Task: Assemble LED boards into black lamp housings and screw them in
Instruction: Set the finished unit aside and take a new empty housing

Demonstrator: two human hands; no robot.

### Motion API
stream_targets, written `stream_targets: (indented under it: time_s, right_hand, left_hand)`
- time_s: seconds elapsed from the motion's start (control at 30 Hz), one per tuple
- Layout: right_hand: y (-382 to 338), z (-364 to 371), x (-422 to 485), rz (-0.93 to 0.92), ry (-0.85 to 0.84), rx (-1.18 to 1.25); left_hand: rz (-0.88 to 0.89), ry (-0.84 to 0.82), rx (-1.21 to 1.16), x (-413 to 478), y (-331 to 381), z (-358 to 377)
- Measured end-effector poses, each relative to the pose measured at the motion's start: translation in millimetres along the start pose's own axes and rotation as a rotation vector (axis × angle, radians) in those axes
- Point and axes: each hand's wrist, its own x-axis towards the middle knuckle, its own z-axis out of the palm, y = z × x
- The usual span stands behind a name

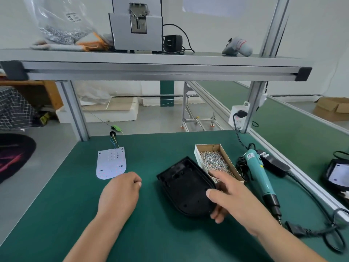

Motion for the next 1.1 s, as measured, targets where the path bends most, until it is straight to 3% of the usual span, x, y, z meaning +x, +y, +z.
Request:
stream_targets:
  time_s: [0.13, 0.27, 0.33, 0.47, 0.63, 0.83, 1.1]
  right_hand:
    - [6, -2, -14, -0.013, -0.063, -0.39]
    - [6, -6, -13, -0.106, -0.125, -0.838]
    - [1, -10, -8, -0.125, -0.119, -0.946]
    - [-21, -21, 15, -0.135, -0.024, -0.926]
    - [-51, -3, 73, -0.221, 0.063, -0.726]
    - [-78, 53, 152, -0.257, -0.04, -0.649]
    - [-105, 172, 243, -0.242, -0.204, -0.611]
  left_hand:
    - [-0.072, 0.001, 0.156, 8, -14, -12]
    - [-0.102, -0.03, 0.137, 11, -21, -16]
    - [-0.102, -0.043, 0.141, 11, -22, -17]
    - [-0.11, -0.082, 0.156, 13, -24, -18]
    - [-0.112, -0.107, 0.152, 13, -25, -20]
    - [-0.111, -0.042, 0.134, 15, -21, -18]
    - [-0.268, 0.253, 0.028, 23, -30, -20]
